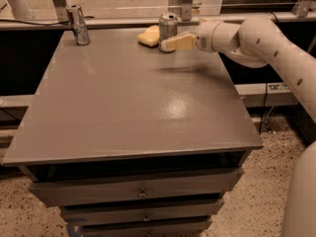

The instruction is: Move 7up can near sponge

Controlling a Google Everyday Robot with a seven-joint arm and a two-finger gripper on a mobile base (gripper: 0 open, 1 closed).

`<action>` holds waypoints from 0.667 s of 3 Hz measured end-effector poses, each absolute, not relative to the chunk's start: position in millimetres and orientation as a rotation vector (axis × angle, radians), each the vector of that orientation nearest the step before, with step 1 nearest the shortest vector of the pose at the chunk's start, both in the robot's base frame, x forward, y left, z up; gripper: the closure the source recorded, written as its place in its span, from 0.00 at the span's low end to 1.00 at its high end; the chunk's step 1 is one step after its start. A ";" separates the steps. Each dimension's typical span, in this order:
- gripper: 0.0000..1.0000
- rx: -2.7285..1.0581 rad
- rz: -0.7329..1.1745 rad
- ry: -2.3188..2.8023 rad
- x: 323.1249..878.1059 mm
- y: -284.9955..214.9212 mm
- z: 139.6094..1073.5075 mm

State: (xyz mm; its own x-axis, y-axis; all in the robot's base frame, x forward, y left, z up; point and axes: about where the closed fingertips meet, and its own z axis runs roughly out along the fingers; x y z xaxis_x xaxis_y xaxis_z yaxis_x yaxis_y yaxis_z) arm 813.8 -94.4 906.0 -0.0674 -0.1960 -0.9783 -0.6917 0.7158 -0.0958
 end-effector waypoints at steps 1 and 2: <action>0.00 -0.801 0.522 1.540 768.6 -127.5 942.2; 0.00 -0.861 0.572 1.489 721.9 -166.7 966.4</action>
Offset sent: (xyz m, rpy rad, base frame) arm -0.1724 -0.1289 0.0873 0.0223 -0.0877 0.3180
